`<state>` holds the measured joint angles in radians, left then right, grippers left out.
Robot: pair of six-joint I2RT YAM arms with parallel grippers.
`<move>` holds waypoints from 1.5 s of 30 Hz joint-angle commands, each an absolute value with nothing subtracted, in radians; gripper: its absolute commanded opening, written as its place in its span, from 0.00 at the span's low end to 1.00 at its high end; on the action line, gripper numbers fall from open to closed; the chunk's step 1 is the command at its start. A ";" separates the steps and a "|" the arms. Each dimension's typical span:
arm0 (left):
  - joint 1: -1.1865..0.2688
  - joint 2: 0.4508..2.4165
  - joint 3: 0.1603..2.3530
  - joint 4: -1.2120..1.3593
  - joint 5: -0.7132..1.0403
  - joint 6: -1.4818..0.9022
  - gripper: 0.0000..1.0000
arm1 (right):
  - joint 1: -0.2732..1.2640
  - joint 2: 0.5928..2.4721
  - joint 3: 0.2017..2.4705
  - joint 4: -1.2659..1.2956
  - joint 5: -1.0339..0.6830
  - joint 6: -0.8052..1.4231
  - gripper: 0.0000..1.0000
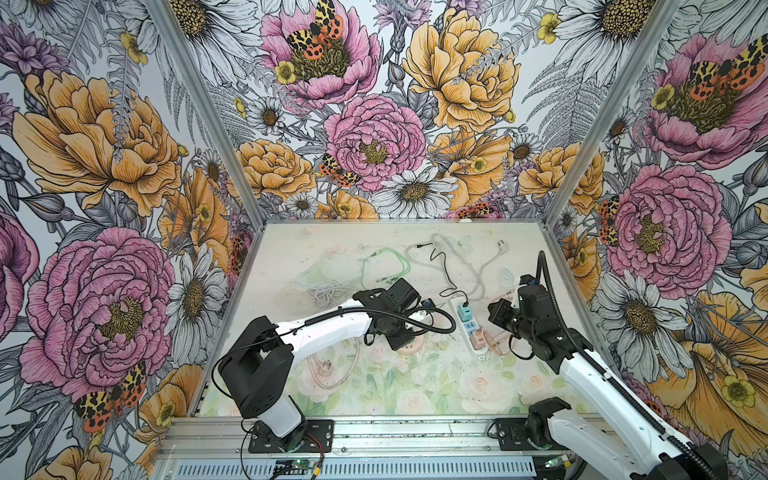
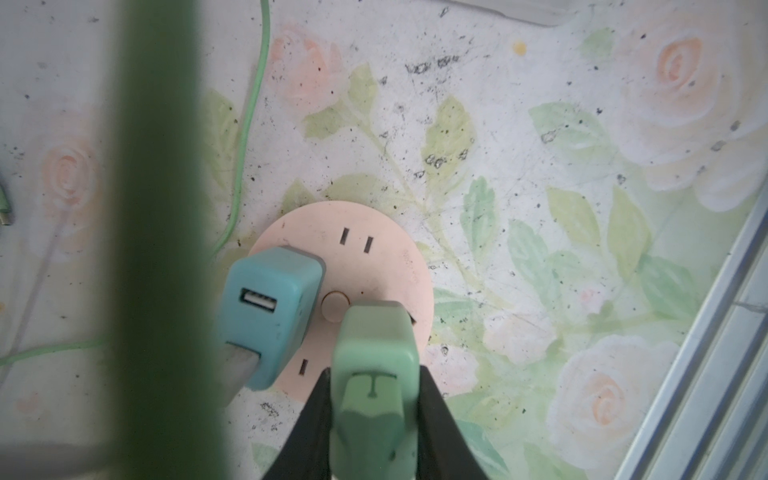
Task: Insert the plug
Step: 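Align the mint-green charger over the pink socket beside the teal charger, then press the mint-green charger down into the pink socket with the left gripper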
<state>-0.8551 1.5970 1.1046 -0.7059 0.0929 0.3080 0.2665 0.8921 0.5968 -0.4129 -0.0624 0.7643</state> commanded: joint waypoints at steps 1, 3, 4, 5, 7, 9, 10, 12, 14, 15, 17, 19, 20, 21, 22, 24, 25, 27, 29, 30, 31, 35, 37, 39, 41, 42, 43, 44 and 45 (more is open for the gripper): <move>-0.853 1.600 1.082 -0.688 0.086 0.284 0.00 | 0.257 0.880 0.596 -0.387 -0.074 0.743 0.13; -0.852 1.587 1.085 -0.667 0.103 0.278 0.00 | 0.258 0.878 0.595 -0.388 -0.072 0.742 0.12; -0.849 1.579 1.085 -0.656 0.115 0.276 0.00 | 0.258 0.879 0.596 -0.387 -0.073 0.744 0.12; -0.845 1.574 1.085 -0.648 0.123 0.275 0.00 | 0.257 0.880 0.596 -0.387 -0.074 0.744 0.13; -0.842 1.568 1.084 -0.646 0.126 0.275 0.00 | 0.257 0.881 0.597 -0.388 -0.075 0.745 0.13; -0.842 1.566 1.079 -0.647 0.128 0.275 0.00 | 0.258 0.880 0.595 -0.388 -0.077 0.747 0.13; -0.843 1.569 1.073 -0.647 0.131 0.276 0.00 | 0.257 0.879 0.594 -0.387 -0.078 0.747 0.13; -0.841 1.575 1.070 -0.649 0.122 0.276 0.00 | 0.258 0.878 0.593 -0.387 -0.076 0.746 0.13; -0.842 1.583 1.070 -0.655 0.134 0.278 0.00 | 0.257 0.880 0.593 -0.387 -0.078 0.749 0.12; -0.842 1.588 1.071 -0.658 0.143 0.276 0.00 | 0.257 0.880 0.593 -0.386 -0.078 0.748 0.12; -0.844 1.598 1.073 -0.658 0.161 0.273 0.00 | 0.257 0.882 0.593 -0.386 -0.080 0.749 0.13; -0.848 1.600 1.075 -0.658 0.163 0.273 0.00 | 0.257 0.882 0.593 -0.385 -0.081 0.750 0.12; -0.849 1.599 1.076 -0.658 0.165 0.273 0.00 | 0.258 0.881 0.591 -0.383 -0.082 0.750 0.13; -0.849 1.594 1.077 -0.658 0.166 0.273 0.00 | 0.257 0.881 0.591 -0.382 -0.083 0.750 0.13; -0.848 1.588 1.077 -0.658 0.169 0.273 0.00 | 0.258 0.882 0.592 -0.382 -0.082 0.750 0.13; -0.848 1.578 1.073 -0.658 0.171 0.279 0.00 | 0.257 0.881 0.589 -0.382 -0.081 0.750 0.13; -0.849 1.573 1.069 -0.657 0.175 0.284 0.00 | 0.257 0.882 0.589 -0.381 -0.082 0.751 0.13; -0.848 1.571 1.061 -0.658 0.167 0.290 0.00 | 0.257 0.883 0.588 -0.381 -0.084 0.749 0.13; -0.848 1.578 1.061 -0.663 0.146 0.290 0.00 | 0.257 0.883 0.585 -0.380 -0.084 0.750 0.13; -0.847 1.582 1.063 -0.667 0.139 0.289 0.00 | 0.256 0.882 0.586 -0.380 -0.086 0.749 0.13; -0.846 1.585 1.064 -0.667 0.130 0.288 0.00 | 0.257 0.881 0.584 -0.380 -0.086 0.750 0.13; -0.826 1.588 1.072 -0.667 0.123 0.288 0.00 | 0.258 0.880 0.586 -0.380 -0.091 0.749 0.13; -0.821 1.586 1.076 -0.665 0.120 0.289 0.00 | 0.258 0.878 0.586 -0.380 -0.091 0.748 0.13; -0.816 1.592 1.079 -0.665 0.117 0.293 0.00 | 0.257 0.876 0.584 -0.379 -0.091 0.750 0.13; -0.815 1.602 1.083 -0.664 0.109 0.298 0.00 | 0.257 0.880 0.584 -0.376 -0.090 0.751 0.13; -0.812 1.602 1.084 -0.664 0.116 0.299 0.00 | 0.257 0.882 0.584 -0.374 -0.092 0.751 0.13; -0.813 1.603 1.084 -0.664 0.127 0.300 0.00 | 0.257 0.882 0.586 -0.373 -0.094 0.751 0.13; -0.813 1.604 1.083 -0.664 0.137 0.302 0.00 | 0.258 0.882 0.586 -0.372 -0.097 0.752 0.13; -0.813 1.603 1.081 -0.664 0.144 0.304 0.00 | 0.258 0.884 0.586 -0.371 -0.097 0.751 0.13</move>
<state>-0.8223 1.5913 1.0824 -0.6628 0.1429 0.2874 0.2665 0.8913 0.5938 -0.4061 -0.0845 0.7609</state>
